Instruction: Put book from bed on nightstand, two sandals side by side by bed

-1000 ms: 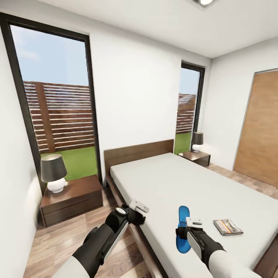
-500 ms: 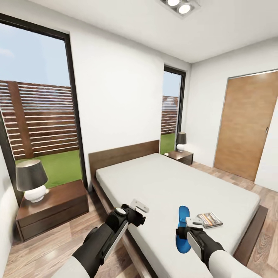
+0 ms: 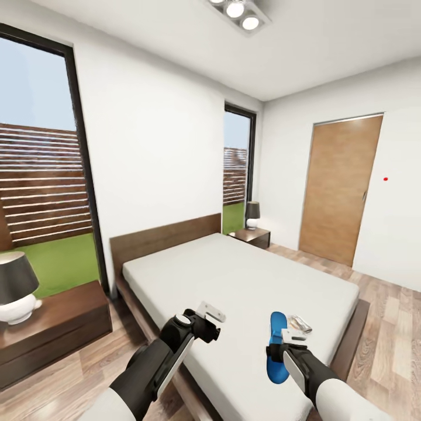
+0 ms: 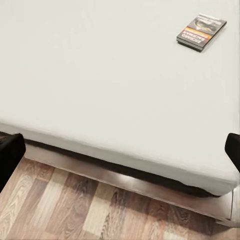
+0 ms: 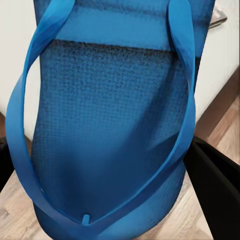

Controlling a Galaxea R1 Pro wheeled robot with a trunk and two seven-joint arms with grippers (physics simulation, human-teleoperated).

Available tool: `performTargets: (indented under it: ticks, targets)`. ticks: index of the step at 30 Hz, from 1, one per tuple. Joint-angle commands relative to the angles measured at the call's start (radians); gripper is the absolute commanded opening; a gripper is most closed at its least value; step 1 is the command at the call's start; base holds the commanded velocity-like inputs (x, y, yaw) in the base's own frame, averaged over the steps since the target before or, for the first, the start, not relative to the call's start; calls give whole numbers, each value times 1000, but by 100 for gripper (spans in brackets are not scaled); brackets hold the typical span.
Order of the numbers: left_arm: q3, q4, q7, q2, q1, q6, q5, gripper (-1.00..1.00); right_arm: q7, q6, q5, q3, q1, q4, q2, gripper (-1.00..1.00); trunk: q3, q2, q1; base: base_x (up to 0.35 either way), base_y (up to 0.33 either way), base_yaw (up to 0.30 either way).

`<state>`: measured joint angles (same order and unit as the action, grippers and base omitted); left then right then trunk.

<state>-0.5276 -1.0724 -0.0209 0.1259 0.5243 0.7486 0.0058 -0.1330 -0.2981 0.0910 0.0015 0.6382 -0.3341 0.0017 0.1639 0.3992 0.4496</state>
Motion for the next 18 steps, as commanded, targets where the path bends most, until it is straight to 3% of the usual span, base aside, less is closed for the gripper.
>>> performTargets:
  ticks: [1,18]
  targets:
    - [0,-1,-2,0,0,5,0,100,-5,-4,10,0,0,-2,0,-100,0,1,0,0,0,-231]
    - [0,0,-2,0,0,5,0,100,-5,-4,10,0,0,-1,0,-100,10,1,0,0,0,-200]
